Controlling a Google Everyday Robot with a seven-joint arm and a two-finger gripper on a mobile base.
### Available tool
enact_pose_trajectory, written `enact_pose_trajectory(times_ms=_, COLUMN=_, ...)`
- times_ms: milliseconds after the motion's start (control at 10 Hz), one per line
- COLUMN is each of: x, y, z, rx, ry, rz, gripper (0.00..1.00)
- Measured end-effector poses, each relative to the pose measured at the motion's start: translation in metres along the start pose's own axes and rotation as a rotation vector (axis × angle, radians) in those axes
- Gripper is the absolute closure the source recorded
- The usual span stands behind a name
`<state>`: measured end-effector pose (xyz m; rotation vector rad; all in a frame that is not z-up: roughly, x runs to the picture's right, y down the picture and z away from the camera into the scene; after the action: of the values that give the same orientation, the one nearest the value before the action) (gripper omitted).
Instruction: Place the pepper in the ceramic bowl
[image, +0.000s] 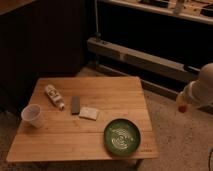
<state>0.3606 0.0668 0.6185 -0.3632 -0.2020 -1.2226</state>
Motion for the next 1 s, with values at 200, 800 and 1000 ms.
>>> enact_pose_trajectory(times_ms=200, x=-0.002, y=0.008, z=0.000, rx=0.003, ry=-0.005, rz=0.026, gripper=1.00)
enact_pose_trajectory(times_ms=800, x=-0.004, y=-0.029, z=0.008, rx=0.028, ry=-0.010, rz=-0.019, gripper=0.91)
enact_pose_trajectory(times_ms=1000, x=-0.011, y=-0.035, z=0.007, rx=0.022, ry=-0.018, rz=-0.044, gripper=0.76)
